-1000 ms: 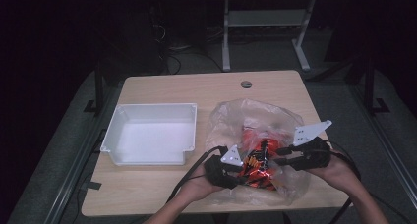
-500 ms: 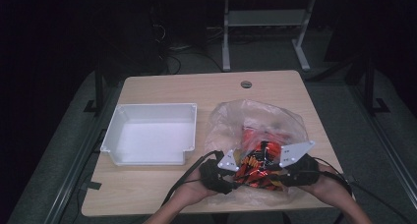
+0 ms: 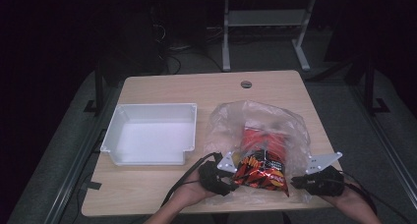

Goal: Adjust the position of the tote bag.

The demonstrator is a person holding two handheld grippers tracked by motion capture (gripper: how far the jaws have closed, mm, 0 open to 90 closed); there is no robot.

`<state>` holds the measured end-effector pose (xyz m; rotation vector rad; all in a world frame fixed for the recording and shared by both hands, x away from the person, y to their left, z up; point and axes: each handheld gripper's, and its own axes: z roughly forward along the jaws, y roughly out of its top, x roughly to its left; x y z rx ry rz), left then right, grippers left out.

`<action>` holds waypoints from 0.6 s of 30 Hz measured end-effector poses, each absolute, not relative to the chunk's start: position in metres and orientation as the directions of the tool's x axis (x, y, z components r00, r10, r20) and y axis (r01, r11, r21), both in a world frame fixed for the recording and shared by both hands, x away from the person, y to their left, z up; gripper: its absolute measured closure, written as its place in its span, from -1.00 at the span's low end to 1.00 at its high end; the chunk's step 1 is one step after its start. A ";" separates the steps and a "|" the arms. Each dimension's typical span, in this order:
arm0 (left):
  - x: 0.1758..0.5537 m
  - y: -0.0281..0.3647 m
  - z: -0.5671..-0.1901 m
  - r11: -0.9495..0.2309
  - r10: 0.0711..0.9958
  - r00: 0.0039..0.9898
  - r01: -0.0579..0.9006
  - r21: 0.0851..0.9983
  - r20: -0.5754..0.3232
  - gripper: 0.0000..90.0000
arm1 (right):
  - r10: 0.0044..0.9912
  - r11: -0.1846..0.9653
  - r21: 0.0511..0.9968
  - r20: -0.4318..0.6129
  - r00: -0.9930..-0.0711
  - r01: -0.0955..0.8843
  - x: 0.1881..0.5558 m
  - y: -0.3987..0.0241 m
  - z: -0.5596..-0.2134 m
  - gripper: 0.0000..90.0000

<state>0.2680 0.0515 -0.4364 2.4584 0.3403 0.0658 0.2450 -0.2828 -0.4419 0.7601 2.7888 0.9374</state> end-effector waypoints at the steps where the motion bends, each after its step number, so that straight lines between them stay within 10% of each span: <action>1: 0.268 0.051 -0.438 -0.758 0.260 0.965 0.230 0.610 -0.040 0.18 | 0.491 0.683 0.589 0.068 -0.868 0.432 0.245 -0.284 -0.447 0.78; 18: 0.273 0.050 -0.446 -0.756 0.287 0.956 0.263 0.599 -0.056 0.44 | 0.417 0.670 0.652 0.064 -0.907 0.354 0.232 -0.274 -0.439 0.45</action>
